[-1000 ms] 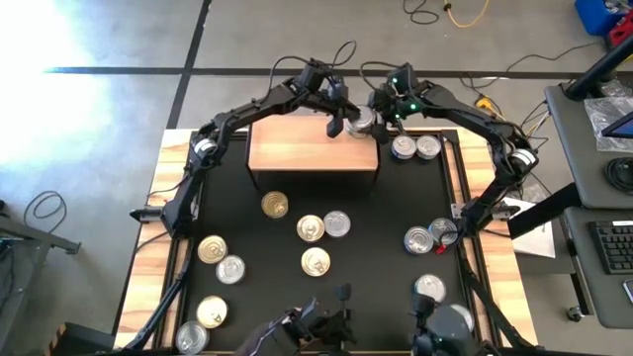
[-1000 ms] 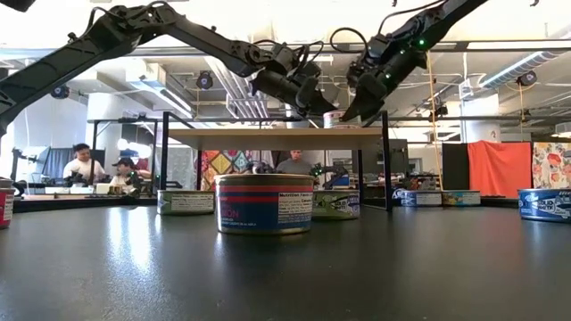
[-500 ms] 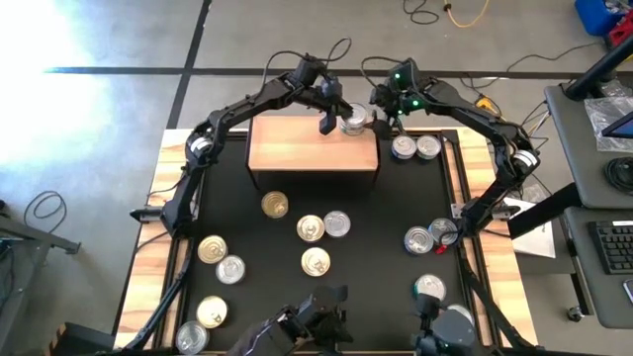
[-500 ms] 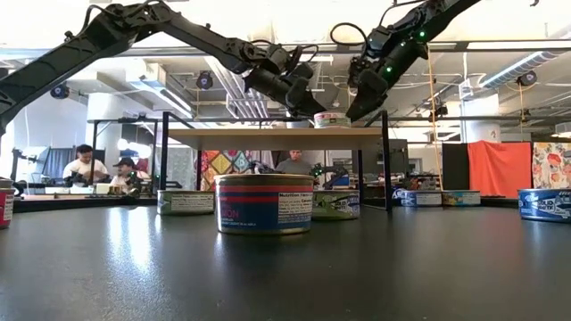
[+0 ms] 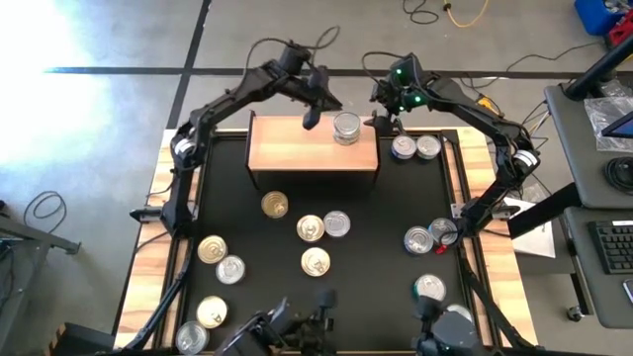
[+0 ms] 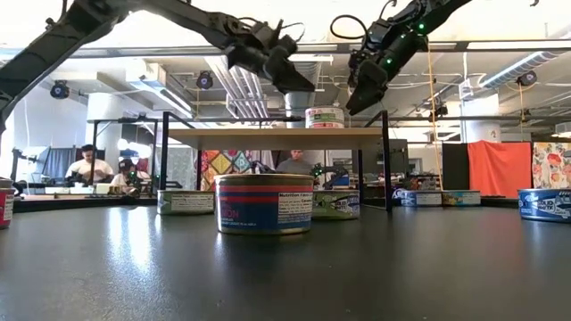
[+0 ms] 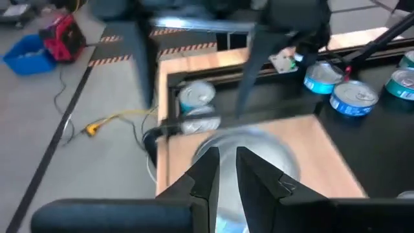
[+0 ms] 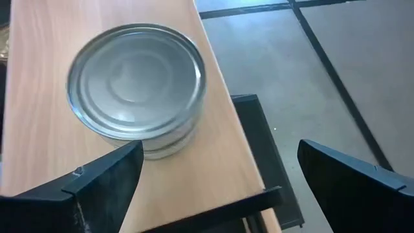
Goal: Stack canned seafood by type on shelf
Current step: Stack the light green tuna can on top of the light green tuna can on the shelf
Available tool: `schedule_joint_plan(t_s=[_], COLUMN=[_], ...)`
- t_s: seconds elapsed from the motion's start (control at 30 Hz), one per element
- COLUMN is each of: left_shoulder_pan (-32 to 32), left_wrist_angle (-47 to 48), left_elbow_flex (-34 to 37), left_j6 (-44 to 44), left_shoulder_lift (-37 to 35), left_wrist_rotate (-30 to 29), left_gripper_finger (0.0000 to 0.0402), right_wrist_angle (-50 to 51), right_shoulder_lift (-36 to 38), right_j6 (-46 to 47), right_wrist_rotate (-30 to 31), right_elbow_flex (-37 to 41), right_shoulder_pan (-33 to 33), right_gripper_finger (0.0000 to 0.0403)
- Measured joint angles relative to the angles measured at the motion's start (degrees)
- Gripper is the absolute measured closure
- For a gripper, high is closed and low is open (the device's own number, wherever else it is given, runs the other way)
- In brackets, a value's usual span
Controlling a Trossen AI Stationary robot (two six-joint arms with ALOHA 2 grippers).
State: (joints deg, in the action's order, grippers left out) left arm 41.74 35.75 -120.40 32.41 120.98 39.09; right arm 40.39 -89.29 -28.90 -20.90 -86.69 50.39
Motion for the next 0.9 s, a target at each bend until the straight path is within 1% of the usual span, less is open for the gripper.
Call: schedule_joint_plan(t_s=[0.1,0.23,0.3,0.5,0.73,0.9], left_shoulder_pan=[0.6,0.9,1.1,0.7,0.4,0.4], left_wrist_angle=[0.7,-3.9,-6.5,-9.1,-7.7,-5.9], left_elbow_flex=[1.3,5.0,7.7,11.6,12.1,12.0], left_j6=[-0.2,-0.8,-1.6,-2.0,-2.1,-1.9], left_shoulder_lift=[0.3,0.0,0.1,-0.2,-1.3,-1.8], left_wrist_rotate=[-2.0,-9.9,-12.1,-11.5,-7.9,-7.9], left_gripper_finger=[0.0364,0.0364,0.0364,0.0364,0.0364,0.0364], right_wrist_angle=[0.5,2.4,3.4,3.4,1.1,0.6], right_shoulder_lift=[-0.1,-0.1,-0.2,-0.7,-1.7,-2.5], right_j6=[0.5,-0.2,-0.2,0.6,0.8,0.8], right_wrist_rotate=[-0.1,-0.1,-0.1,0.1,6.0,6.8], right_elbow_flex=[0.1,0.1,0.1,0.1,0.1,0.1], right_shoulder_pan=[-0.9,-2.5,-3.1,-3.8,-3.7,-3.5], right_gripper_finger=[0.0003,0.0003,0.0003,0.0003,0.0003,0.0003])
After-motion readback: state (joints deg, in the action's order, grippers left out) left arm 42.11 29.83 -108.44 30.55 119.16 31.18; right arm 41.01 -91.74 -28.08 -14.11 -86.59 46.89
